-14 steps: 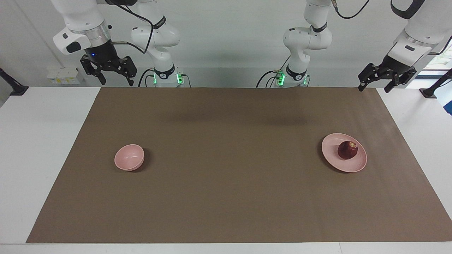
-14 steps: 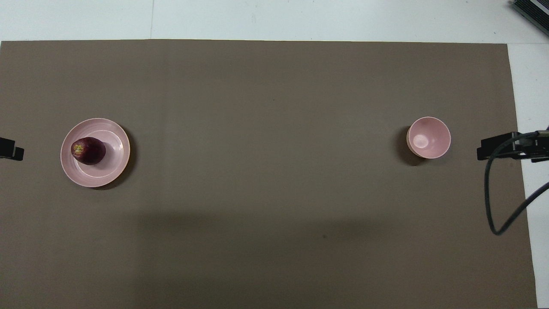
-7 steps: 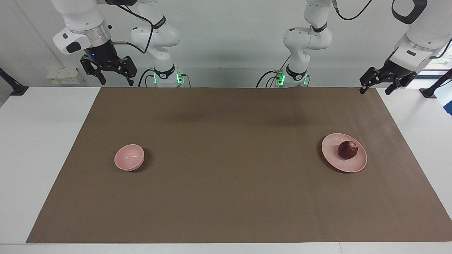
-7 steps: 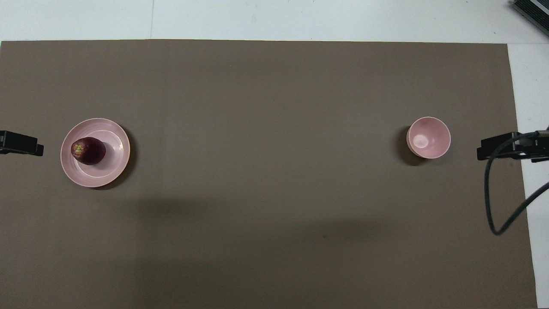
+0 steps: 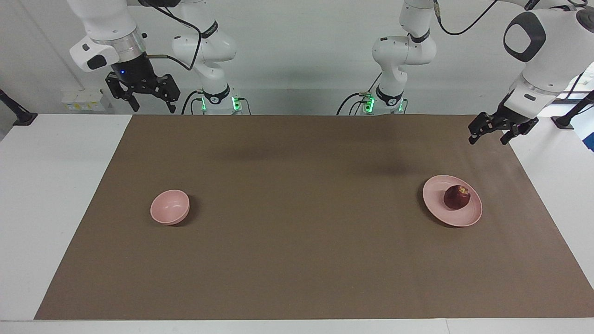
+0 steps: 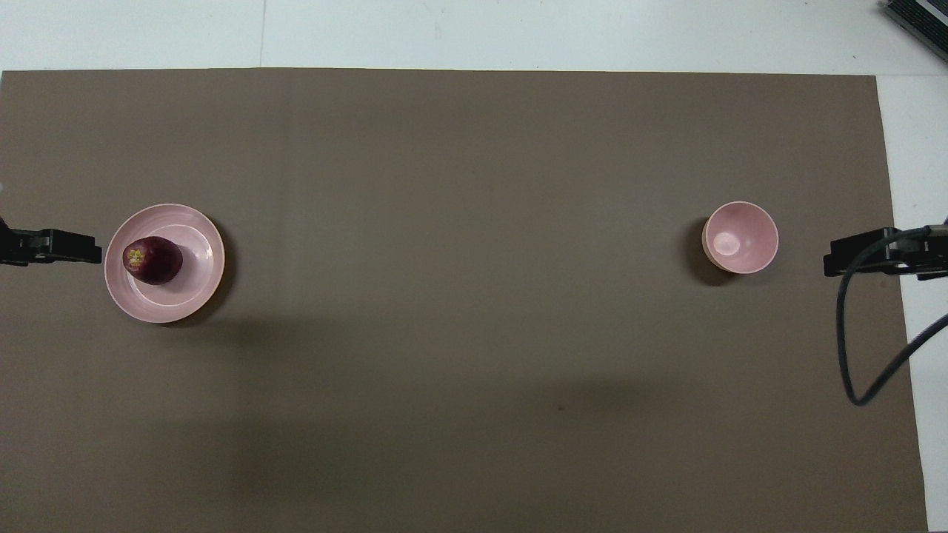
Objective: Move apple from plate to bowl
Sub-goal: 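Reach the left gripper down to the apple on the pink plate and grasp it, then lift the apple with the left gripper while the right gripper approaches, then bring the apple to the right gripper and close the right gripper on it, then open the left gripper and pull it back from the apple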
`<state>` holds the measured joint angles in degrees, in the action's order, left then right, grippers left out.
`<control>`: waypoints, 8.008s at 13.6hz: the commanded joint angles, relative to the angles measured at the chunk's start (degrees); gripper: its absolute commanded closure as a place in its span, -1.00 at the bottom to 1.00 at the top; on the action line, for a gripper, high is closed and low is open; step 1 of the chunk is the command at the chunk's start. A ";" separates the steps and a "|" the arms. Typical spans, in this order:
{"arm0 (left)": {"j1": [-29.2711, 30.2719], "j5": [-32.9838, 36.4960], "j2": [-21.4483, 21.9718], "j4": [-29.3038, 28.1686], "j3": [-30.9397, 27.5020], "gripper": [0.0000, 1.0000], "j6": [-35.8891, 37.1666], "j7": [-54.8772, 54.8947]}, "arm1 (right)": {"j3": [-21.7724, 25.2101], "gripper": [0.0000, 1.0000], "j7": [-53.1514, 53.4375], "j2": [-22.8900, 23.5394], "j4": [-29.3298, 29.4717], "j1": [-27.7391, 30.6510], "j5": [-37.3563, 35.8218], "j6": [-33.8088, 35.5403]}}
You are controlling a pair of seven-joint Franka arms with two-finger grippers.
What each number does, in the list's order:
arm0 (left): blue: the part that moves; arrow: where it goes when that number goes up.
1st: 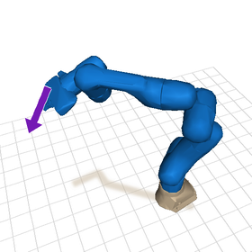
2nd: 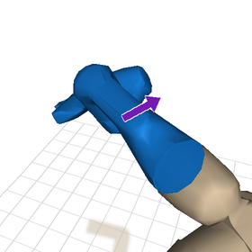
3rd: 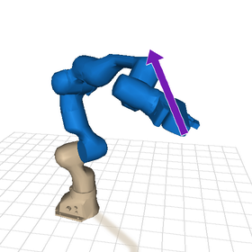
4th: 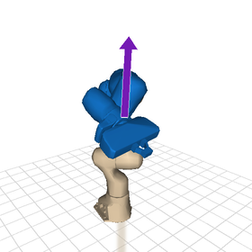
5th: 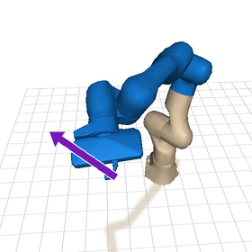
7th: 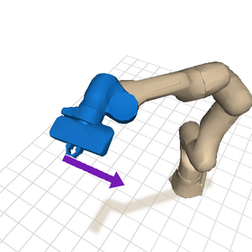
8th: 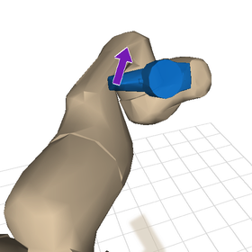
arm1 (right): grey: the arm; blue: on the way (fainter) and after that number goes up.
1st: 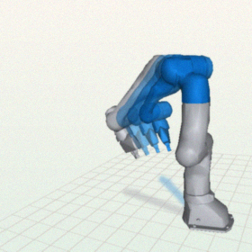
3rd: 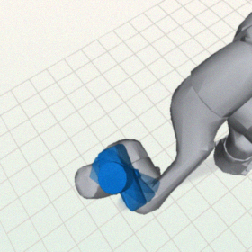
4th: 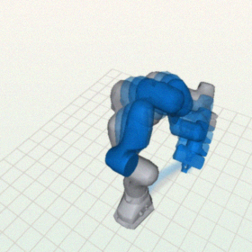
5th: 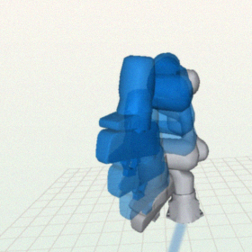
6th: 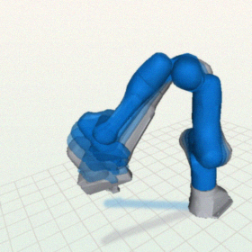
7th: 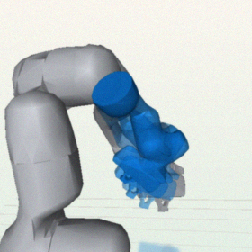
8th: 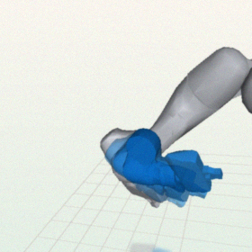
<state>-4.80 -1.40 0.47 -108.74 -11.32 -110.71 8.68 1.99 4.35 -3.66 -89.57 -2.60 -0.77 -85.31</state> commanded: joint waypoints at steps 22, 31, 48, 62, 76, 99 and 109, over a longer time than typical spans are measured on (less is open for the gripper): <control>0.14 -0.53 -14.88 0.44 0.69 1.00 -8.05 -6.92 | -0.32 -1.00 -1.18 -0.91 -0.96 0.93 1.21 -0.20; -2.93 -2.11 -16.03 7.04 1.39 1.00 -4.87 -25.36 | -0.32 -1.00 -1.18 -0.91 -0.96 0.93 1.21 -0.29; -6.54 -41.09 -16.47 17.07 3.06 1.00 1.46 -51.18 | -1.20 -1.00 -5.05 -0.03 -9.29 -3.97 12.80 -13.01; -6.89 -73.63 -12.96 12.16 13.08 1.00 17.55 -64.83 | -1.11 -1.00 3.55 0.23 -18.00 -7.50 57.52 -21.82; -11.20 -84.29 -9.96 7.75 24.15 1.00 2.95 -69.14 | -1.11 -1.00 6.73 -0.91 -19.68 -10.85 64.93 -24.55; -13.22 -85.26 -9.17 6.96 24.16 1.00 1.99 -68.97 | -0.67 -0.80 6.20 -1.26 -19.59 -8.91 64.23 -17.78; -13.22 -80.18 -8.82 7.22 23.55 -1.00 1.46 -68.53 | -0.49 1.00 5.68 -0.74 -19.24 -4.62 60.29 -14.90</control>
<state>-17.54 -84.34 -10.22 -100.06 13.40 -108.64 -59.59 1.58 10.67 -4.00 -108.59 -10.33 61.35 -102.61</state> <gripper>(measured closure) 0.009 0.115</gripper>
